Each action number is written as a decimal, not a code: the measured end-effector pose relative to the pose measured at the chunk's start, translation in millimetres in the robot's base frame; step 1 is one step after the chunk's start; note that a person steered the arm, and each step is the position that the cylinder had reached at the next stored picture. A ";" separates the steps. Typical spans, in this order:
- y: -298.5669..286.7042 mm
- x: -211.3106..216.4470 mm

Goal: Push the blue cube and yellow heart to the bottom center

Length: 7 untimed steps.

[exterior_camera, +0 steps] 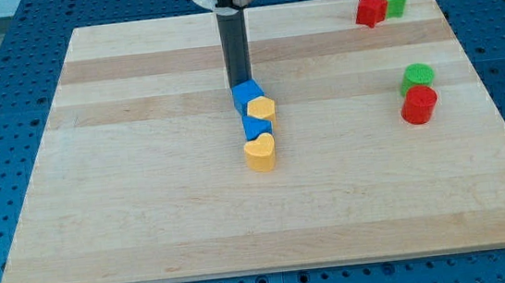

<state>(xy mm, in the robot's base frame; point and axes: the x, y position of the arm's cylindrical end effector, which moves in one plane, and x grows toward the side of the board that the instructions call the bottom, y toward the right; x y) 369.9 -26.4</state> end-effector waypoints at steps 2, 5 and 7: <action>0.0 26.4; 0.0 62.6; 0.0 92.0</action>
<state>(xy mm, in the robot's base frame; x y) 461.9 -26.4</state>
